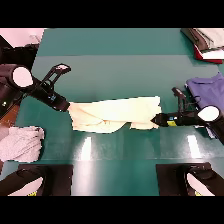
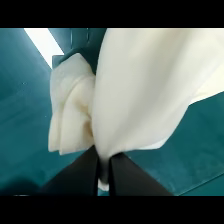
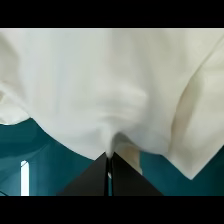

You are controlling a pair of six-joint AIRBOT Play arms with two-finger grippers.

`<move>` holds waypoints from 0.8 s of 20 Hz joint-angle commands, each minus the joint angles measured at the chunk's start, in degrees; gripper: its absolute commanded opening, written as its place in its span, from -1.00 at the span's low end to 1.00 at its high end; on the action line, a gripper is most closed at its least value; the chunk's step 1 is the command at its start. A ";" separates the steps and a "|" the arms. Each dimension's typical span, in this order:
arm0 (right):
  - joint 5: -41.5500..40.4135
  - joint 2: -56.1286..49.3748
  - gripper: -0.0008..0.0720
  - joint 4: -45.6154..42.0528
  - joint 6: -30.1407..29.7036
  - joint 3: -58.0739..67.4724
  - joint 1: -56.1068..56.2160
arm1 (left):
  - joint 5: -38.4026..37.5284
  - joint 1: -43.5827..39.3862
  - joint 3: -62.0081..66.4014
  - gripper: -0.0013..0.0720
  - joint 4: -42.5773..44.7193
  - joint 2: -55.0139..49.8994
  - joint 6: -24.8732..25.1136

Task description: Fold the shirts.

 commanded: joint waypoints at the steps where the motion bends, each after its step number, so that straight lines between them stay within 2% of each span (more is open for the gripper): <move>1: 0.35 2.27 -0.93 -1.97 -0.63 5.70 -1.38 | -1.86 -0.02 1.95 -0.88 1.95 0.20 -0.09; 9: 9.90 8.52 -0.94 -4.42 0.28 30.47 -12.15 | -3.74 -0.02 28.96 -0.88 4.39 1.88 -0.09; 14: 10.29 8.50 -0.94 -6.05 -0.35 51.89 -12.63 | -7.54 -0.02 50.73 -0.88 4.44 1.88 -0.17; 16: 11.56 8.50 -0.94 -8.87 -0.28 60.70 -12.63 | -5.01 -0.02 56.08 -0.87 4.33 3.67 -1.68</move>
